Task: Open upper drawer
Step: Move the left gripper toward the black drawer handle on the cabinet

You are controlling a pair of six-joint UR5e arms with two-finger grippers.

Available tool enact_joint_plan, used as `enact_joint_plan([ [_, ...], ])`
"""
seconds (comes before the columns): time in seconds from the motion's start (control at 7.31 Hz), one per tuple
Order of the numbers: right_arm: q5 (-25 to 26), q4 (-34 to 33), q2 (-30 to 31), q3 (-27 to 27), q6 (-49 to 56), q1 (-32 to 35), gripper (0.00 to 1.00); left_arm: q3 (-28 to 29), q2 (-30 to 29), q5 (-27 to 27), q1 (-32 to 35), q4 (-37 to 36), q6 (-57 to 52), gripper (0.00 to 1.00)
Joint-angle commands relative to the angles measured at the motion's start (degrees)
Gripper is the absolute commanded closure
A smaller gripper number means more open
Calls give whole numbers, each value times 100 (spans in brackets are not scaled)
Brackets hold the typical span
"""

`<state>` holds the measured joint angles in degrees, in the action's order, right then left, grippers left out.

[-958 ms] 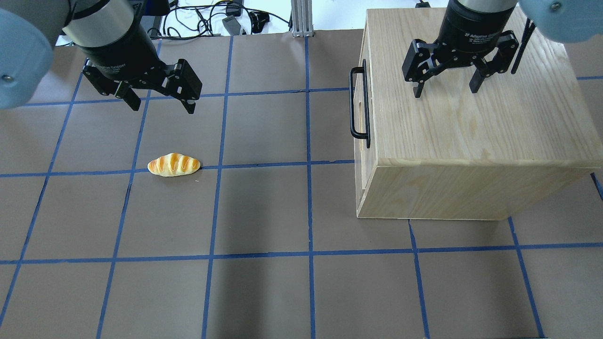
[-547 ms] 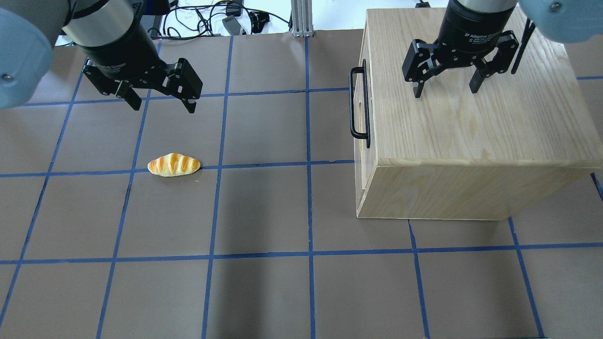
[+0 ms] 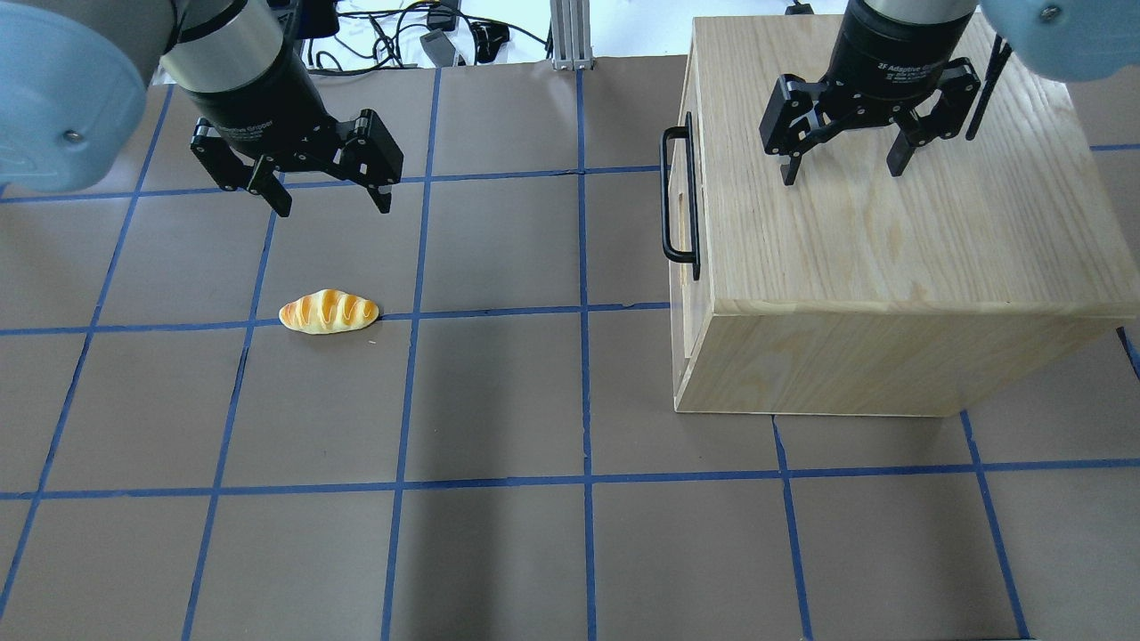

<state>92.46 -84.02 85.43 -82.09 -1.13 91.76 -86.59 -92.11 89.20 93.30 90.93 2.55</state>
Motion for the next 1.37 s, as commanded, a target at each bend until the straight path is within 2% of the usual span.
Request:
enact_joint_plan([
  [0.0,0,0,0,0,-1,0,0,-7,43,35,4,-6,9,0],
  [0.41,0,0,0,0,-1,0,0,27,45,45,4,-181,-70,0],
  [0.55,0,0,0,0,-1,-8,0,28,-35,-156,48,-260,-18,0],
  [0.68,0,0,0,0,-1,0,0,2,-218,-1071,65,-356,35,0],
  [0.82,0,0,0,0,-1,0,0,1,-481,-1524,83,-522,453,0],
  [1.09,0,0,0,0,-1,0,0,-25,-921,-3059,118,-1355,1341,0],
  [1.23,0,0,0,0,-1,0,0,-42,-1071,-3145,327,-1594,1667,0],
])
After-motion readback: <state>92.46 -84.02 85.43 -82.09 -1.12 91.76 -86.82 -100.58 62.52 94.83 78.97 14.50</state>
